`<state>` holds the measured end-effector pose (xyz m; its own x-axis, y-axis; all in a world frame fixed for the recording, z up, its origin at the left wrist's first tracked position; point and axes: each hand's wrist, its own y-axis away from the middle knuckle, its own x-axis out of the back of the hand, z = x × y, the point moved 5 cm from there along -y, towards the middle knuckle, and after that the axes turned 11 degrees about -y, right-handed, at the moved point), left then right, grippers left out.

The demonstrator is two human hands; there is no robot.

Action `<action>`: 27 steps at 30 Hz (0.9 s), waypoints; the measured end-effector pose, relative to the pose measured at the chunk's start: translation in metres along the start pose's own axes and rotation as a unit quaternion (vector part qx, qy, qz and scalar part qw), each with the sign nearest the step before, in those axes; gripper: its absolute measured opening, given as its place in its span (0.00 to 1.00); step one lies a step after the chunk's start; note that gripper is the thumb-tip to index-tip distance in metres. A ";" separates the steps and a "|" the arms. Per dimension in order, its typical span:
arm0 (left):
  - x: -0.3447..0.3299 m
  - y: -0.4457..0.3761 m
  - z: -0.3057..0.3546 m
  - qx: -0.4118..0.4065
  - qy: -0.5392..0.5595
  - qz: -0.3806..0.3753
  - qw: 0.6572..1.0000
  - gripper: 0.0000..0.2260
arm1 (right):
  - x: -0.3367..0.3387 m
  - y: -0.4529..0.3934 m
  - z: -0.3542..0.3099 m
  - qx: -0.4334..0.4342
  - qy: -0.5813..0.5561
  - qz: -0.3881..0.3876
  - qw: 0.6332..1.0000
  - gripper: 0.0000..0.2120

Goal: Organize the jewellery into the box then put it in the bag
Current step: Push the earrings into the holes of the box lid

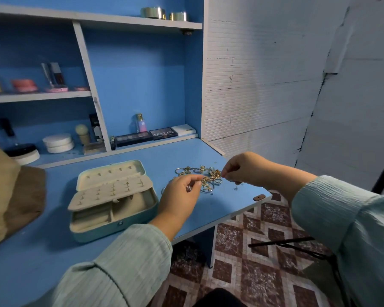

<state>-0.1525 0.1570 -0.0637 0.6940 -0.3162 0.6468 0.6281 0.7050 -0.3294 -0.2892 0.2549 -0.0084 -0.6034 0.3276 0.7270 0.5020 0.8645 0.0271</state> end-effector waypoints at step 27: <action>0.000 0.020 -0.017 0.001 -0.034 -0.002 0.999 0.15 | -0.059 -0.006 0.036 0.055 0.089 0.095 0.990 0.11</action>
<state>-0.1343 0.1602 -0.0818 0.6662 -0.2753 0.6931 0.6301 0.7050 -0.3256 -0.2791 0.2439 -0.0765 -0.3807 0.4251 0.8212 0.5196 0.8329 -0.1904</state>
